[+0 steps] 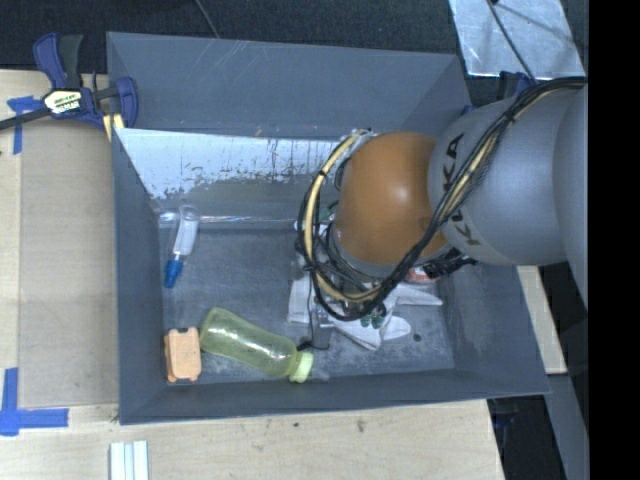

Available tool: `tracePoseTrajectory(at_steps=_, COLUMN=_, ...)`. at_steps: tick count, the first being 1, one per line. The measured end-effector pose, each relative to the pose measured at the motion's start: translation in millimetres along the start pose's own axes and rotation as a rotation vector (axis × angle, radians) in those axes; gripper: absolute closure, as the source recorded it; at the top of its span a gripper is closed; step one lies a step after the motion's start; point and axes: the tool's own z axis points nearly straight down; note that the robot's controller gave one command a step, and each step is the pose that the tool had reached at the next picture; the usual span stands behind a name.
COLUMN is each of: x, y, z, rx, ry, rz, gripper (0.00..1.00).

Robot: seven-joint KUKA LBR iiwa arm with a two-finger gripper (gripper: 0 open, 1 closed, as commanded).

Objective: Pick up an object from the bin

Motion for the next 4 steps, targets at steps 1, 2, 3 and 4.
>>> tracePoseTrajectory(at_steps=1, x=-2.1, y=-0.3, z=-4.4, rx=-0.001, ry=-0.008, rz=0.002, gripper=0.00)
tracePoseTrajectory(at_steps=2, x=-24.3, y=-27.3, z=11.6, rx=-0.002, ry=-0.011, rz=0.026, gripper=0.00)
tracePoseTrajectory(at_steps=3, x=-37.0, y=-40.3, z=25.4, rx=0.000, ry=-0.012, rz=0.136, gripper=0.00)
tracePoseTrajectory(at_steps=4, x=-24.5, y=-55.7, z=57.2, rx=-0.002, ry=-0.014, rz=0.194, gripper=1.00)
